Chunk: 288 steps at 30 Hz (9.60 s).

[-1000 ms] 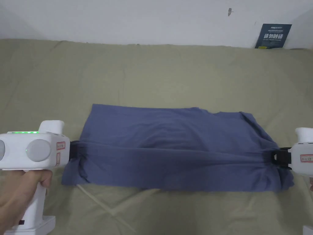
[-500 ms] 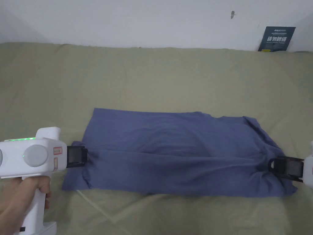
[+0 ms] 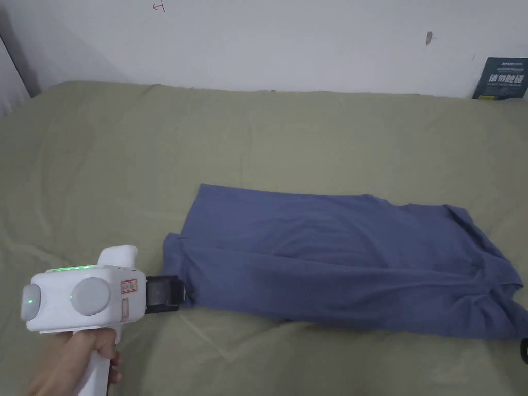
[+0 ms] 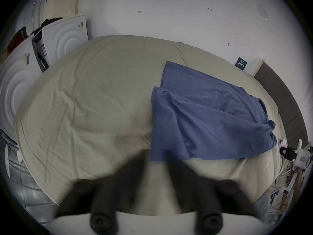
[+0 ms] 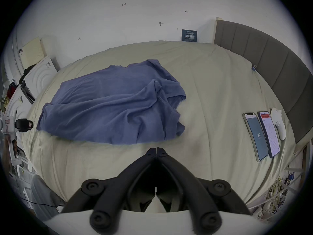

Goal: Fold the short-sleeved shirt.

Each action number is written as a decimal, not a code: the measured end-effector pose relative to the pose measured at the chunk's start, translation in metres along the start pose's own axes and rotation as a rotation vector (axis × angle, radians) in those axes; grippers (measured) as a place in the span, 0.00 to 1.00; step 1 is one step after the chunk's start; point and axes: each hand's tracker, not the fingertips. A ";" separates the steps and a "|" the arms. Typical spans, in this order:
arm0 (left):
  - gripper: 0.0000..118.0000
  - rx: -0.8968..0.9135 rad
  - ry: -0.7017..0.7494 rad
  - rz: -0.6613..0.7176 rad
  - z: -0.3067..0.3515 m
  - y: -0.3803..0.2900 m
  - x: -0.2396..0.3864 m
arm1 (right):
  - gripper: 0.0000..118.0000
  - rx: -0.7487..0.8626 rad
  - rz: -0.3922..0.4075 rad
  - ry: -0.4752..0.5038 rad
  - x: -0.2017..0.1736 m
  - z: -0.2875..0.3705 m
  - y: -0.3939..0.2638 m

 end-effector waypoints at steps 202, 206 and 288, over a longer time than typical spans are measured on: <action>0.00 0.139 0.005 0.028 0.120 -0.067 -0.046 | 0.00 0.224 -0.039 0.051 -0.025 0.128 -0.053; 0.00 0.101 -0.099 0.143 0.117 -0.072 -0.070 | 0.00 0.226 -0.020 0.069 -0.042 0.134 -0.055; 0.94 -0.202 -0.121 -0.096 0.011 -0.049 0.183 | 0.00 0.220 -0.040 0.254 -0.068 0.163 -0.094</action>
